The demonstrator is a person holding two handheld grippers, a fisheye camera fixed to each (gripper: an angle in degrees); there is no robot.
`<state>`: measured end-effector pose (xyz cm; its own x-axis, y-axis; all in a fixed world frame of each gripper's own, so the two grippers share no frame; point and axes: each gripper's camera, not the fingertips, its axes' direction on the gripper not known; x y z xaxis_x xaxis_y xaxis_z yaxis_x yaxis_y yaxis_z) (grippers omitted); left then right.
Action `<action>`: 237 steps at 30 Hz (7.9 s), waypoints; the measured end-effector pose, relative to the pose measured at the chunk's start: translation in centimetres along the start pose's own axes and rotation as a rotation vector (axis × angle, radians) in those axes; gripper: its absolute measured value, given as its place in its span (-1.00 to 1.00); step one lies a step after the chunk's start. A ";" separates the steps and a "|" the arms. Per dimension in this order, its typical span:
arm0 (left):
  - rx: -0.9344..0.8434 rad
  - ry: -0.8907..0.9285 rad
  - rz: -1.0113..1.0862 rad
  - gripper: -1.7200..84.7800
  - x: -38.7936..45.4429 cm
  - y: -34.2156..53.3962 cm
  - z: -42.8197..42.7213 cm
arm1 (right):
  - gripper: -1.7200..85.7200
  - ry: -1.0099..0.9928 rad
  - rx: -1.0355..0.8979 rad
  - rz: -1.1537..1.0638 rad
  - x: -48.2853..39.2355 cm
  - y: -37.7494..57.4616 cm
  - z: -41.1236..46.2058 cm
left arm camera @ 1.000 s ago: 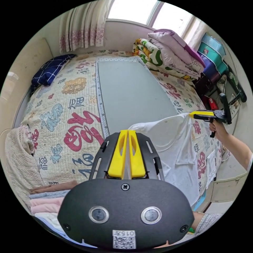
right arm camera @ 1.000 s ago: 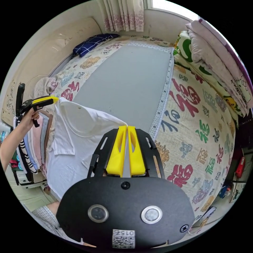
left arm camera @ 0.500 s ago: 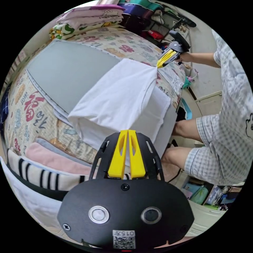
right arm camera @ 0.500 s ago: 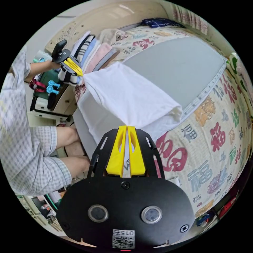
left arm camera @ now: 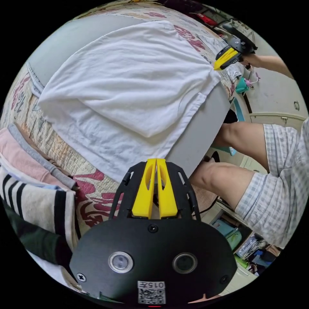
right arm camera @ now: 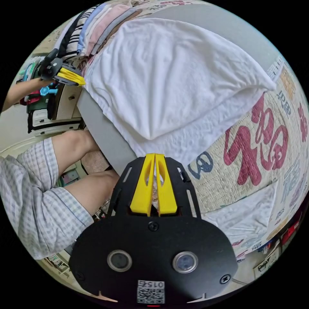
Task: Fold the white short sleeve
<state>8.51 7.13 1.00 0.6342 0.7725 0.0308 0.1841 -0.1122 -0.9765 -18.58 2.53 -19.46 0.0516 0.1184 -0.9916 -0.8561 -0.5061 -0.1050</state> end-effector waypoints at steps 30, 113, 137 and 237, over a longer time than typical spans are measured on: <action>0.554 -0.101 -0.992 -0.95 -7.6 -1.7 1.8 | -0.94 -0.224 0.553 0.908 22.7 -8.4 -6.4; 0.481 0.228 -1.319 -0.97 -1.1 -16.5 12.3 | -0.96 0.407 0.092 0.754 35.8 -14.5 54.2; 0.403 0.237 -1.283 -0.97 -4.7 -19.3 10.4 | -0.96 0.379 0.054 0.806 43.9 -11.0 54.1; 0.334 0.247 -1.250 -0.97 -4.1 -18.9 5.2 | -0.95 0.357 0.025 0.836 46.1 -11.2 48.4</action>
<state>-1.43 9.30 18.20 0.2990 0.1044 0.9485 0.5719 0.7761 -0.2657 -31.55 55.02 -60.31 -0.4384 -0.5524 -0.7089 -0.6967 -0.2894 0.6564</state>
